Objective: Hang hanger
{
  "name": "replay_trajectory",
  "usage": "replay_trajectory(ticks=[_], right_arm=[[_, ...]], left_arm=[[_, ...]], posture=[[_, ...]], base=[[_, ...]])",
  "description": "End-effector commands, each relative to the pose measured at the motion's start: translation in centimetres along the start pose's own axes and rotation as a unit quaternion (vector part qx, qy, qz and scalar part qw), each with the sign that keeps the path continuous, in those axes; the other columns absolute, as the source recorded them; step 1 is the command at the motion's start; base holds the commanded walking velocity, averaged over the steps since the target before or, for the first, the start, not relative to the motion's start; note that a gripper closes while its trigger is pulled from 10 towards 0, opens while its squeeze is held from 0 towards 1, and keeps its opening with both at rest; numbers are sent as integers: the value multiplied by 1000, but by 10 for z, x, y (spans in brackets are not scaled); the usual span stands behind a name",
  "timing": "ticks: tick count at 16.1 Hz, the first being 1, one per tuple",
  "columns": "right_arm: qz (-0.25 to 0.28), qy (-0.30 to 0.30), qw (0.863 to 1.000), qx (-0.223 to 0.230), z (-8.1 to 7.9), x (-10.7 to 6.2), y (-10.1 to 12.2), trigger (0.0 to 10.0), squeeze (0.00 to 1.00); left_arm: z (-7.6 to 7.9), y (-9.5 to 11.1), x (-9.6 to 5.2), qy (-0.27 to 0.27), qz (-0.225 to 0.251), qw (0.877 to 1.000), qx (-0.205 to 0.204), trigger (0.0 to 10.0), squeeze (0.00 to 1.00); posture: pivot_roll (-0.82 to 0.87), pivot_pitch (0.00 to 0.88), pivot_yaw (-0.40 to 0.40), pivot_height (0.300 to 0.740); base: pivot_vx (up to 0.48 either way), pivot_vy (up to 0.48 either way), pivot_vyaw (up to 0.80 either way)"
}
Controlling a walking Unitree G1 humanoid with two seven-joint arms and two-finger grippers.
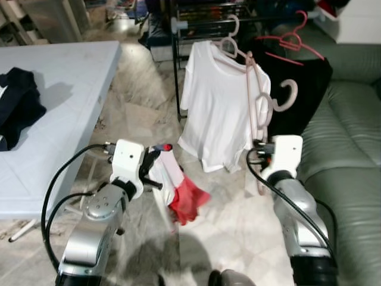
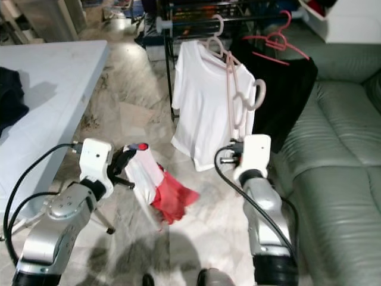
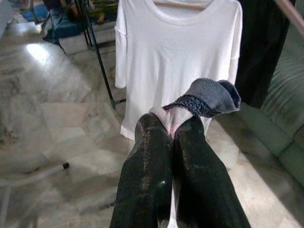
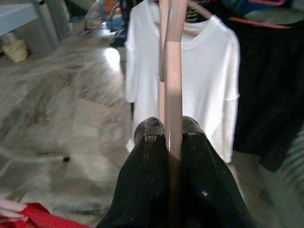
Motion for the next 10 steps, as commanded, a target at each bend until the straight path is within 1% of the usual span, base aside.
replay_trajectory(ticks=[1,2,3,4,5,6,7,8,10], right_arm=[[-9,12,1000,1,-3,2,-3,10000,0],[-11,7,1000,3,1,2,-5,10000,0],[-13,-8,1000,8,10,0,-9,10000,0],[-12,-15,1000,3,13,-2,-10,10000,0],[-15,-22,1000,6,17,-2,-12,10000,0],[-10,-23,1000,7,18,0,-9,10000,0],[-7,-20,1000,6,17,2,-7,10000,0],[-4,-19,1000,7,16,3,-6,10000,0],[9,-17,1000,11,9,9,-2,10000,0]], left_arm=[[3,5,-2,-4,14,1000,10,10000,0],[5,3,-2,-11,12,1000,8,10000,0],[7,-1,-2,-18,7,1000,10,10000,0],[8,-2,-2,-19,10,1000,6,10000,0],[10,2,2,-26,17,999,6,10000,0],[12,10,7,-31,33,999,1,10000,0],[13,13,9,-35,39,999,-3,10000,0],[14,13,9,-38,39,998,-3,10000,0],[23,14,9,-61,46,997,-10,10000,0]], posture=[[5,51,-9,740],[11,38,-13,740],[7,28,-20,740],[5,23,-21,740],[4,16,-21,740],[0,32,-5,740],[-6,36,3,740],[-9,37,5,740],[-8,37,6,740]], base=[[0,0,-800],[0,0,-800],[0,0,-800],[0,0,-800],[0,0,-800],[0,0,-800],[0,0,-800],[0,0,-800],[0,0,-800]])
Point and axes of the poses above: a point about 5 cm out from each wrist's last joint towards the gripper, its own x axis pointing out of the wrist towards the gripper, its own y axis along the axis of the wrist's last joint, z = x × y, the point moved 1 cm from there along x, pointing out of the wrist towards the gripper, and after that the axes turned 6 degrees about x, right-handed, at the moved point
